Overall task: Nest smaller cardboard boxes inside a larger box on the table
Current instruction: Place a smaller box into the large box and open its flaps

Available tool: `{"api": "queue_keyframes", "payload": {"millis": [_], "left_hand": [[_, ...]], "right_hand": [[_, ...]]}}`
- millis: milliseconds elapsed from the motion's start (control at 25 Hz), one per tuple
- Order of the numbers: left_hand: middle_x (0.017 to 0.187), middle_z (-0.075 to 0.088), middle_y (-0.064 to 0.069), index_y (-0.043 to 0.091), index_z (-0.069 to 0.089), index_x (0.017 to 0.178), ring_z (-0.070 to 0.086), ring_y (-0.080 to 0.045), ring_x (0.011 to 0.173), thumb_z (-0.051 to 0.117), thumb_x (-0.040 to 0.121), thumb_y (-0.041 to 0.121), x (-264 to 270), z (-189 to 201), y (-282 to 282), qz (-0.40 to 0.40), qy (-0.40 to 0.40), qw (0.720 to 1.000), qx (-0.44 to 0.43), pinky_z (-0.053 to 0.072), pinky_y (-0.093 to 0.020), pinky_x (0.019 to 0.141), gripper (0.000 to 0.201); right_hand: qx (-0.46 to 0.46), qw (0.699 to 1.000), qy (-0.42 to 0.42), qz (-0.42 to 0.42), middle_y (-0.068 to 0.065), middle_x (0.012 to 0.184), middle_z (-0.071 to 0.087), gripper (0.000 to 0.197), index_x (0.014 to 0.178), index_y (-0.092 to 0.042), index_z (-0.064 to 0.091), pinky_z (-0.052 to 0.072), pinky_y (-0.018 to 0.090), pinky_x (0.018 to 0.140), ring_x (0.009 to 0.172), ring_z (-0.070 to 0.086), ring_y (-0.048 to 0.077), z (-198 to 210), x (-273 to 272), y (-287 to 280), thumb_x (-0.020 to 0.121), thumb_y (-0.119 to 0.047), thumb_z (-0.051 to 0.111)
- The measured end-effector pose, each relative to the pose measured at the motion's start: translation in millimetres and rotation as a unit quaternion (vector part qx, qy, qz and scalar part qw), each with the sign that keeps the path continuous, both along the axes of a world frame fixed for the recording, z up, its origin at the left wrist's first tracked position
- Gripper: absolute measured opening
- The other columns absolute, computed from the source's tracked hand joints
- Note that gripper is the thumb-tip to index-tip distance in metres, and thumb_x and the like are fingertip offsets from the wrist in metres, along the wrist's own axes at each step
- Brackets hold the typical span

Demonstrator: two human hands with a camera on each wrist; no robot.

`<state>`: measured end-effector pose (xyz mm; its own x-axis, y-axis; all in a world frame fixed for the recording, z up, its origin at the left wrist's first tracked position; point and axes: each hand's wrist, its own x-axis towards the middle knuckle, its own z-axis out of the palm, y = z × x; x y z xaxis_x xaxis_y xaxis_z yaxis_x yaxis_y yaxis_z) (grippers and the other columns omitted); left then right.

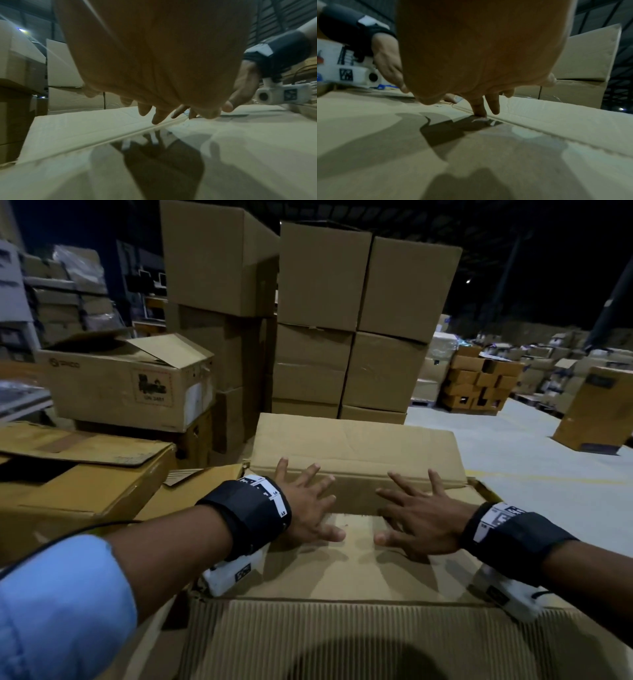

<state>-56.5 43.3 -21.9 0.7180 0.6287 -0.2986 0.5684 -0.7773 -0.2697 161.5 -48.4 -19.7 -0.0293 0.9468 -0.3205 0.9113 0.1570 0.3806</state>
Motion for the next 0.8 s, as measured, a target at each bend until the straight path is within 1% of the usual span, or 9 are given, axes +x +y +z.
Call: {"api": "queue_keyframes", "payload": {"millis": [120,280,440,520,600,680,720,760,800], "left_hand": [[0.166,-0.011,0.000,0.024,0.006,0.158,-0.021,-0.028,0.149,0.019,0.090,0.078,-4,3,-4,0.002,-0.040,0.999,0.014,-0.011,-0.071,0.111,0.089],[0.166,-0.007,-0.002,0.020,0.003,0.158,-0.015,-0.030,0.151,0.016,0.089,0.079,-5,17,-18,0.000,-0.093,0.994,0.054,-0.009,-0.071,0.112,0.092],[0.166,-0.005,-0.004,0.019,-0.004,0.157,-0.010,-0.030,0.152,0.027,0.090,0.077,-7,32,-51,0.010,-0.128,0.989,0.067,-0.004,-0.069,0.114,0.094],[0.166,-0.003,-0.003,0.021,-0.005,0.157,-0.005,-0.027,0.152,0.035,0.090,0.075,-9,41,-68,0.007,-0.154,0.986,0.068,-0.001,-0.066,0.117,0.095],[0.166,0.008,-0.003,0.021,0.001,0.157,0.006,-0.024,0.152,0.042,0.092,0.069,-13,47,-86,0.004,-0.180,0.981,0.077,0.007,-0.061,0.119,0.091],[0.162,0.024,-0.003,0.022,0.014,0.155,0.021,-0.022,0.149,0.044,0.095,0.063,-18,48,-107,-0.001,-0.215,0.970,0.111,0.018,-0.053,0.120,0.079],[0.161,0.029,-0.002,0.023,0.019,0.154,0.026,-0.021,0.147,0.043,0.096,0.061,-21,47,-120,-0.004,-0.229,0.965,0.128,0.021,-0.050,0.120,0.073],[0.160,0.030,-0.002,0.023,0.020,0.153,0.027,-0.020,0.147,0.040,0.097,0.061,-25,46,-132,-0.003,-0.238,0.961,0.140,0.022,-0.048,0.120,0.071],[0.161,0.029,-0.002,0.023,0.019,0.154,0.026,-0.020,0.147,0.036,0.098,0.062,-29,43,-147,0.000,-0.242,0.959,0.150,0.022,-0.047,0.120,0.070]], "right_hand": [[0.050,0.999,0.000,-0.004,-0.002,0.166,0.005,0.101,0.139,-0.017,0.045,-0.007,0.079,0.106,0.150,-0.022,0.022,9,-5,-11,0.078,-0.087,0.006],[0.127,0.992,-0.022,-0.009,-0.002,0.166,-0.002,0.102,0.150,-0.017,0.029,-0.004,0.079,0.106,0.149,-0.024,0.023,21,-6,-32,0.080,-0.089,0.007],[0.183,0.983,-0.032,0.004,-0.001,0.166,-0.007,0.105,0.140,-0.020,0.039,-0.005,0.078,0.106,0.147,-0.028,0.026,37,-14,-61,0.075,-0.090,-0.005],[0.205,0.979,-0.016,0.007,-0.001,0.166,-0.008,0.102,0.140,-0.022,0.039,-0.008,0.077,0.106,0.147,-0.029,0.026,46,-18,-81,0.076,-0.089,-0.004],[0.227,0.974,0.000,0.017,-0.001,0.166,-0.003,0.095,0.142,-0.024,0.036,-0.011,0.076,0.107,0.148,-0.027,0.026,50,-20,-101,0.080,-0.087,0.000],[0.231,0.973,0.029,0.008,0.000,0.165,0.014,0.084,0.143,-0.026,0.034,-0.012,0.073,0.110,0.151,-0.015,0.025,53,-16,-119,0.086,-0.083,0.010],[0.223,0.974,0.045,-0.004,0.000,0.161,0.026,0.078,0.142,-0.025,0.035,-0.009,0.070,0.113,0.153,-0.003,0.024,55,-12,-129,0.089,-0.079,0.016],[0.215,0.975,0.054,-0.014,0.000,0.156,0.036,0.072,0.140,-0.025,0.037,0.000,0.065,0.118,0.152,0.013,0.024,58,-8,-137,0.091,-0.075,0.021],[0.212,0.975,0.062,-0.018,0.000,0.149,0.045,0.067,0.138,-0.025,0.039,0.016,0.058,0.118,0.145,0.032,0.023,59,-5,-148,0.092,-0.072,0.025]]}}
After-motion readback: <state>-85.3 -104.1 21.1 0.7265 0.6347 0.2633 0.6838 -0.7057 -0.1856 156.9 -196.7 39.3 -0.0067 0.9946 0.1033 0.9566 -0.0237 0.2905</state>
